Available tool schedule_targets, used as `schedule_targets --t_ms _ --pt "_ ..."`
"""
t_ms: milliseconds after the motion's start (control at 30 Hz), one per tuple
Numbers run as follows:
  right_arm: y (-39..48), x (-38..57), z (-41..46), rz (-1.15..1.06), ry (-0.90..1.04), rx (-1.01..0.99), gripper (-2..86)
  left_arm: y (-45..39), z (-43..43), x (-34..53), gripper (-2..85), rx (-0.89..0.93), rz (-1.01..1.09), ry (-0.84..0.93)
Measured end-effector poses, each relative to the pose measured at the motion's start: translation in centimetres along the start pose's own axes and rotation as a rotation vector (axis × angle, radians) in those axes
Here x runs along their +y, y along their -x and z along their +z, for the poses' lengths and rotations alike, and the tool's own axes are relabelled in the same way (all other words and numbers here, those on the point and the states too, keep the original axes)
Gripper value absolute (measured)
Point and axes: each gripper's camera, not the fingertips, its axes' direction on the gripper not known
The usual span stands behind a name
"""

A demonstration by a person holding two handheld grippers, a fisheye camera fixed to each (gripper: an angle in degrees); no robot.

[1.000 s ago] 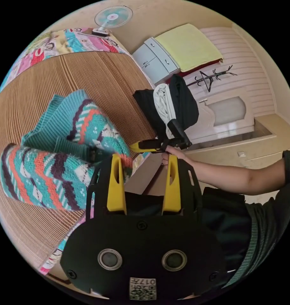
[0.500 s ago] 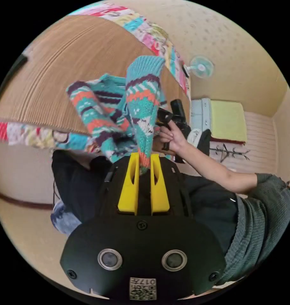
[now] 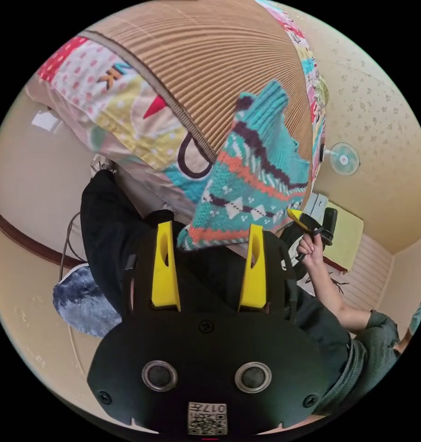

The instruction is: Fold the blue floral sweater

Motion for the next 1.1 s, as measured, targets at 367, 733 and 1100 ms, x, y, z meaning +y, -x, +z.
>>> schedule_targets --t_ms 367,733,1100 --pt "3.1 -2.2 -2.4 0.011 -0.127 0.033 5.9 6.6 -0.2 0.7 8.5 0.698 -0.068 -0.023" --pt "9.1 -10.6 9.3 0.118 -0.011 -0.179 1.9 -18.5 -12.6 -2.5 8.0 0.311 0.589 -0.156" --pt "-1.4 7.2 -9.5 0.252 -0.43 -0.091 4.6 -38.1 14.6 2.6 11.9 0.052 1.032 0.43"
